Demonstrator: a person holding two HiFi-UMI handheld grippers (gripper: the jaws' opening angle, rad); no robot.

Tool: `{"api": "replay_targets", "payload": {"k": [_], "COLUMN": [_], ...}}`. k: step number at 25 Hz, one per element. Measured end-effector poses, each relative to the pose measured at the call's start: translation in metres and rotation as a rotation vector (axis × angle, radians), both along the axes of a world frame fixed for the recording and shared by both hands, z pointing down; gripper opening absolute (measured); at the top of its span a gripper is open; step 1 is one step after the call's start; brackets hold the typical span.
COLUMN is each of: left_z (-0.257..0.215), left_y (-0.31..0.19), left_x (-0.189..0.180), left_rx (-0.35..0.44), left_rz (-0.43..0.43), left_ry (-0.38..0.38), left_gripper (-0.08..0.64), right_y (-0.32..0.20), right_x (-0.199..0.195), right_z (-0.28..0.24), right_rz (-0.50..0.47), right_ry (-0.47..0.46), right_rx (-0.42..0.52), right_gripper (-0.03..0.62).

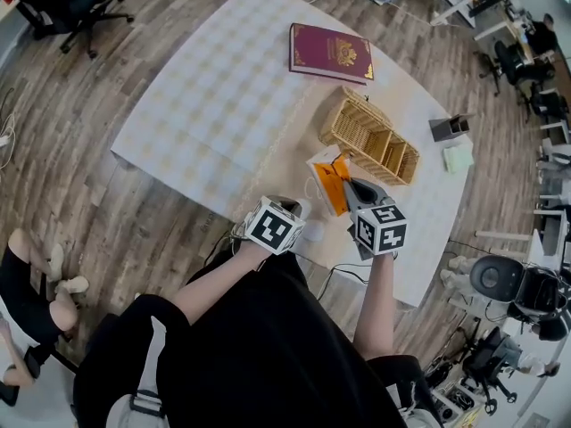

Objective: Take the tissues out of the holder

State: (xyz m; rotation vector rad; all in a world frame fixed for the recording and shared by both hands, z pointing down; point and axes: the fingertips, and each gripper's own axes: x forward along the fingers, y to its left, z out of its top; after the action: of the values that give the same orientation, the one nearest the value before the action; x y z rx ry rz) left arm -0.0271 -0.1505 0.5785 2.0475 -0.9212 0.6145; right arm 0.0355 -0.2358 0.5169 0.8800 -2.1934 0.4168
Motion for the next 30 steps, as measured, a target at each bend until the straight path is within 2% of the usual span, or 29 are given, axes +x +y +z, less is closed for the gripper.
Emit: {"api": "replay_targets", "payload": {"k": [9,25,30], "left_z": [0.001,-0.012,-0.011], "left_y": [0.017,0.042,0.054], "left_x": [0.014,0.064,0.078], "left_rx": [0.024,0.051,0.052], "left_rz": [0.048,0.244,0.280], "left_ry": [-0.012,-0.025,-0.037], "left_gripper": [0.000,0.000,0.000], "right_y": [0.049,0.105,0.120], "right_x": [0.013,0.061,0.076], "right_z": [0.015,0.015,0.017], "right_rz": [0.072,0.270,0.323], "right_ry": [-0.036,-0.086,-0.104], "right_rx": [-0.041,-0.042,-0.043], "right_gripper": [0.021,0.021,0.020]}}
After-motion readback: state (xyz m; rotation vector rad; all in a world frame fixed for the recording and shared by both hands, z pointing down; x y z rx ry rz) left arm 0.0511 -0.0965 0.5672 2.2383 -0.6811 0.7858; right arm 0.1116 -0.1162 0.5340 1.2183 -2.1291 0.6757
